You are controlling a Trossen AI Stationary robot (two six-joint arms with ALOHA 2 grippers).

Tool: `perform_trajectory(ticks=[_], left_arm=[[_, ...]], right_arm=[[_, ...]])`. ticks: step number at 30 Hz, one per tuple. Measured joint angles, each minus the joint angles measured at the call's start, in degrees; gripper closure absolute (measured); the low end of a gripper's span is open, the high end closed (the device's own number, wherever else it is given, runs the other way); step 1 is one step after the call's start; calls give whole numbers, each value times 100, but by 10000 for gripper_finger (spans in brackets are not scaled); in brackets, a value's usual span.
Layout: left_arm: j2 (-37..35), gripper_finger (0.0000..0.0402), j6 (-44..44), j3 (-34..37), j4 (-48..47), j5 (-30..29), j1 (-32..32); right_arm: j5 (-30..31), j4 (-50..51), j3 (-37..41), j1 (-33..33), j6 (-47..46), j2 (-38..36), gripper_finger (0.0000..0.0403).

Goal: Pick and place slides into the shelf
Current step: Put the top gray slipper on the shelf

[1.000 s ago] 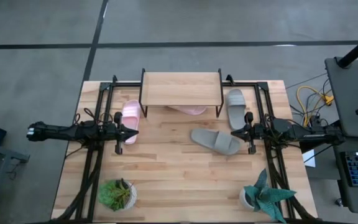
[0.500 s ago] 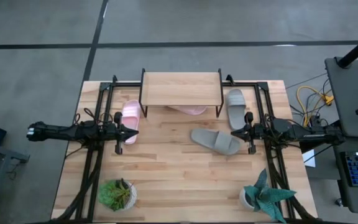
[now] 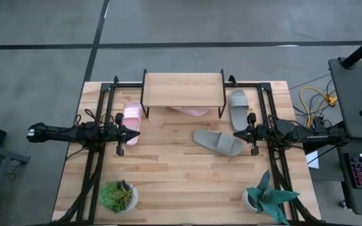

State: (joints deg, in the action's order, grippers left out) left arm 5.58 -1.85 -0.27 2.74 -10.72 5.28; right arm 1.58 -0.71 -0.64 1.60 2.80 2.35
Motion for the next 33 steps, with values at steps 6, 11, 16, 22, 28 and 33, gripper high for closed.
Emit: perform_trajectory(ticks=[6,11,16,22,28,33], left_arm=[[1,402,-2,0,7,-2,0],[11,402,-436,0,541,-7,0],[24,402,-904,0,1318,-40,0],[75,400,-902,-42,1466,-272,0],[353,339,-976,-260,1501,-716,-2],[626,259,-1071,-262,1484,-1373,-2]], right_arm=[[1,-135,0,-1,-7,0,394],[30,-947,2,-1,217,0,394],[427,-1429,-71,-1,670,2,393],[1344,-801,-654,-3,1186,335,354],[1643,-219,-1371,0,1476,1075,282],[2619,-17,-1862,-3,1837,1795,231]])
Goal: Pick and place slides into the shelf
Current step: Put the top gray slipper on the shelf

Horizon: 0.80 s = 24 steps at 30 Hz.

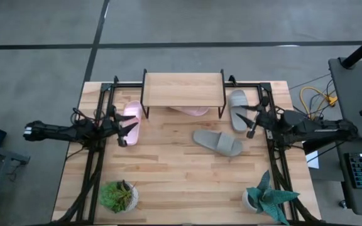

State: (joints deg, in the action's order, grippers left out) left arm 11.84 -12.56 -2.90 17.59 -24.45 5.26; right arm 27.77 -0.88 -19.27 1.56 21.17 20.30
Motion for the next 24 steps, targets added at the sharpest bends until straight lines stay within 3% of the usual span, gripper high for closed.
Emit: perform_trajectory(ticks=[6,19,24], left_arm=[[117,216,1,3,360,-9,0],[45,212,-22,13,517,-11,0],[47,212,-22,35,501,-10,0]], right_arm=[[190,808,-611,2,-199,690,205],[263,2687,-1721,2,-892,1795,214],[792,3338,-2038,4,-920,2146,214]])
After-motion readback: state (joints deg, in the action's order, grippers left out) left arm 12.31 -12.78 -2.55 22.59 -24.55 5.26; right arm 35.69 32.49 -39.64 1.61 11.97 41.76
